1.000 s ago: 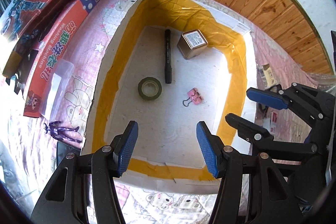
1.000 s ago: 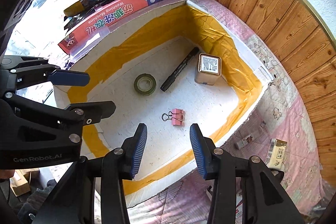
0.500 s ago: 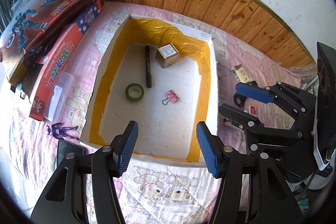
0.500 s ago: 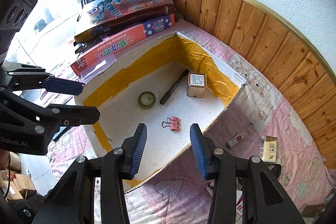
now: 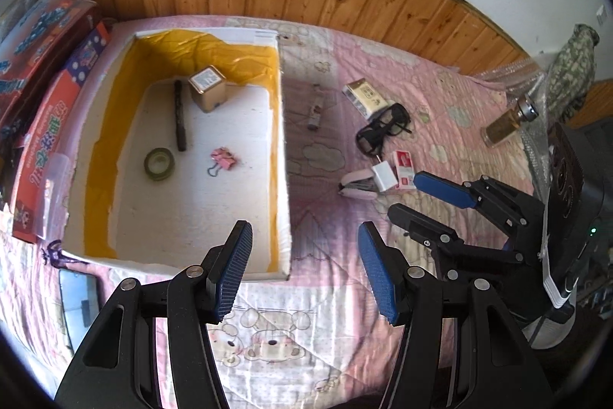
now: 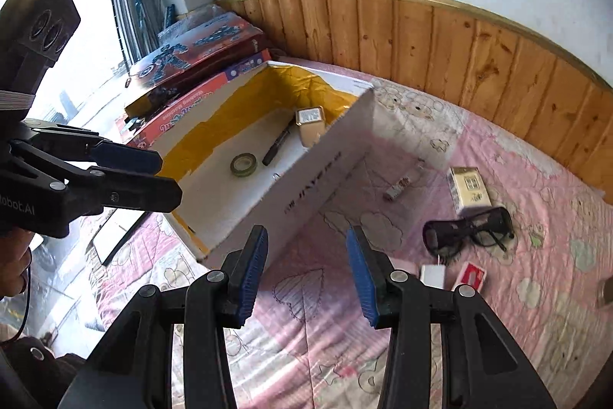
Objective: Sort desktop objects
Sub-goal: 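Move both tools back to the bedspread, right tool toward the white charger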
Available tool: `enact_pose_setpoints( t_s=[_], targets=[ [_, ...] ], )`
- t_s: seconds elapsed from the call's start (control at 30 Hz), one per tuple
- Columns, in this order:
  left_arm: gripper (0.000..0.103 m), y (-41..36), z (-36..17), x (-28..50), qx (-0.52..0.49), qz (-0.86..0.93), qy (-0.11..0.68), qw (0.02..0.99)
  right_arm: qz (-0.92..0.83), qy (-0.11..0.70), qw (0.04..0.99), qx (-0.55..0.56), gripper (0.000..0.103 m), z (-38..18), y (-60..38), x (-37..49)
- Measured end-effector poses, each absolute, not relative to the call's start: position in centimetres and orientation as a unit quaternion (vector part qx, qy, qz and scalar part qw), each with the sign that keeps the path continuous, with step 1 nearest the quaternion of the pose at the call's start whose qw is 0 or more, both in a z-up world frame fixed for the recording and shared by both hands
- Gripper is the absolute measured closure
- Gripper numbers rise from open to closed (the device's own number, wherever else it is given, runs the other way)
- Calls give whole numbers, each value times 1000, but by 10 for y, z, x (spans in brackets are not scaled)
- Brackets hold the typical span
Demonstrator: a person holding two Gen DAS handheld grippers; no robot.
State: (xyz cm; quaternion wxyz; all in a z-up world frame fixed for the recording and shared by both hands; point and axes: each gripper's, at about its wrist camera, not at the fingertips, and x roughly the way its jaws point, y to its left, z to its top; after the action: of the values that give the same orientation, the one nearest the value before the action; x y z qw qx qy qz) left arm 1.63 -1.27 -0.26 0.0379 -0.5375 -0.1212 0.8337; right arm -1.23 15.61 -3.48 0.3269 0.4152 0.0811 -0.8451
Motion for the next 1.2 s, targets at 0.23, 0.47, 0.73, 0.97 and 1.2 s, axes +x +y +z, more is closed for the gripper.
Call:
enact_pose_setpoints(
  t_s=[0.23,0.47,0.73,0.97,1.2],
  targets=[
    [43,38,-35,-15,-571,810,-111,76,-851,14,216,479,58,-83,232,-26],
    [43,82,-76,-56,-595,795,-73,96,-840,-24,151,521,58,-121,274,-52],
    [43,83,-106,-77,-615,781,-54,94,-820,35,235,521,59,-134,238,-80],
    [43,87,-122,-89,-621,773,-51,120,-793,84,266,542,69,-174,225,-107],
    [43,106,-143,-107,-627,762,-14,161,-786,74,262,555,72,-180,235,-121]
  ],
)
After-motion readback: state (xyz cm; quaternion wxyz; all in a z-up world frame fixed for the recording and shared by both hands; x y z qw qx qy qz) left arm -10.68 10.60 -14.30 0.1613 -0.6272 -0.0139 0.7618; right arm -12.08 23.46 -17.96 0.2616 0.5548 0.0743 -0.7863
